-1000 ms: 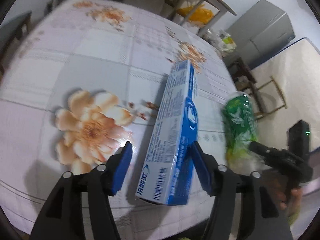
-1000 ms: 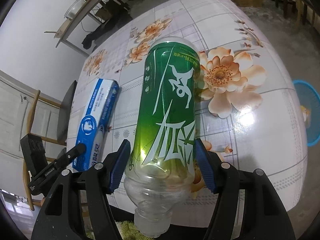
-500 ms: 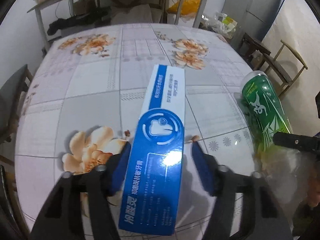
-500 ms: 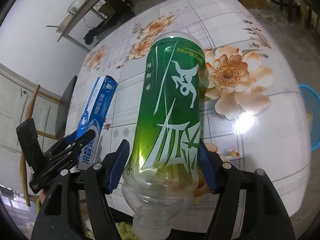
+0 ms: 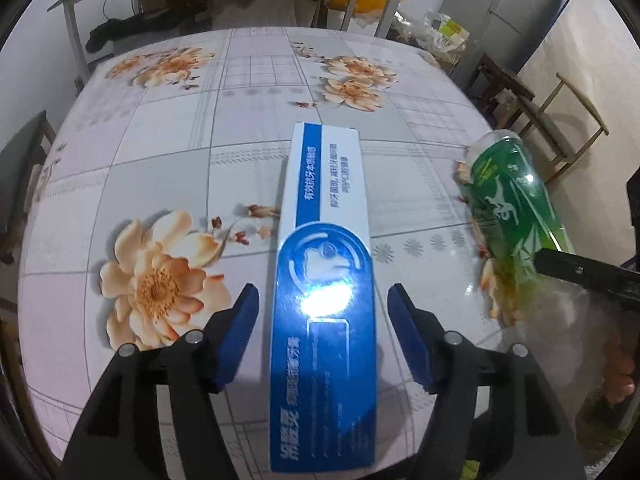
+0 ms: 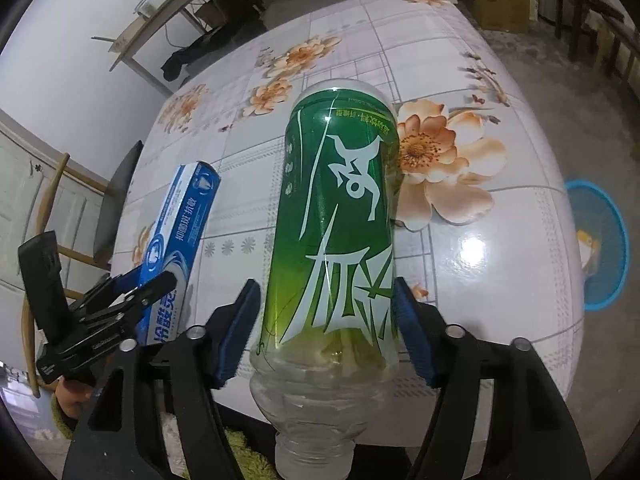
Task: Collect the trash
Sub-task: 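Carry the bottle and toothpaste box in both grippers over the wastebasket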
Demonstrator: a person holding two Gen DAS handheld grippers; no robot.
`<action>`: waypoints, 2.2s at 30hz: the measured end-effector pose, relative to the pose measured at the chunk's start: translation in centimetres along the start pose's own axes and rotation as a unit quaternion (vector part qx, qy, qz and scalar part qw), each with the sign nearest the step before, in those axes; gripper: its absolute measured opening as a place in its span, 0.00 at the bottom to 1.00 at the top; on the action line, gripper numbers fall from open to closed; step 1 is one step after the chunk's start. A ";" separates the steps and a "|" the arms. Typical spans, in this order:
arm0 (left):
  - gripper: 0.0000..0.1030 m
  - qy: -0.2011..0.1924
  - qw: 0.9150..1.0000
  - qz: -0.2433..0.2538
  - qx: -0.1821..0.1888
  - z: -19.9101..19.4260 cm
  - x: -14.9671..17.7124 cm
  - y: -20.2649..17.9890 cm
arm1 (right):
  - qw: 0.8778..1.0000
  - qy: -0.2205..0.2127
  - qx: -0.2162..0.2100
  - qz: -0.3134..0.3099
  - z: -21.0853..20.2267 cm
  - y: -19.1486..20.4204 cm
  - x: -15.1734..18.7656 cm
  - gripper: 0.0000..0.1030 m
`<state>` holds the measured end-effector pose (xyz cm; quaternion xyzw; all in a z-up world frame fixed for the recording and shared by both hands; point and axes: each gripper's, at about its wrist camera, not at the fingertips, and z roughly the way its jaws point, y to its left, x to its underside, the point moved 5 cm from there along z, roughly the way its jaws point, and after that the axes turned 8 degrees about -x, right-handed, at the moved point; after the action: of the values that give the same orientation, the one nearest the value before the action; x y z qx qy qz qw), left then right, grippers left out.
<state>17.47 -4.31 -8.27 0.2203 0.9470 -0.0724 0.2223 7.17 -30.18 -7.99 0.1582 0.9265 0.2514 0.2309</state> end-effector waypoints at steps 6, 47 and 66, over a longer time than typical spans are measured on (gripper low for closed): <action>0.63 -0.012 0.999 0.015 -0.031 0.7 -0.4 0.2 | 1.000 0.006 0.017 -0.006 0.9 0.5 0.1 0.71; 0.44 -0.026 0.997 0.049 -0.056 0.8 0.2 -0.8 | 0.999 -0.010 0.048 0.003 1.7 0.9 0.3 0.60; 0.44 -0.044 0.996 0.051 -0.053 -0.5 0.0 -1.3 | 0.999 -0.015 0.047 0.002 1.6 1.0 0.3 0.60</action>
<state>16.69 -5.34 -7.78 0.2533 0.9262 -0.0204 0.2786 7.91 -28.58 -8.76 0.1748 0.9333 0.2057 0.2367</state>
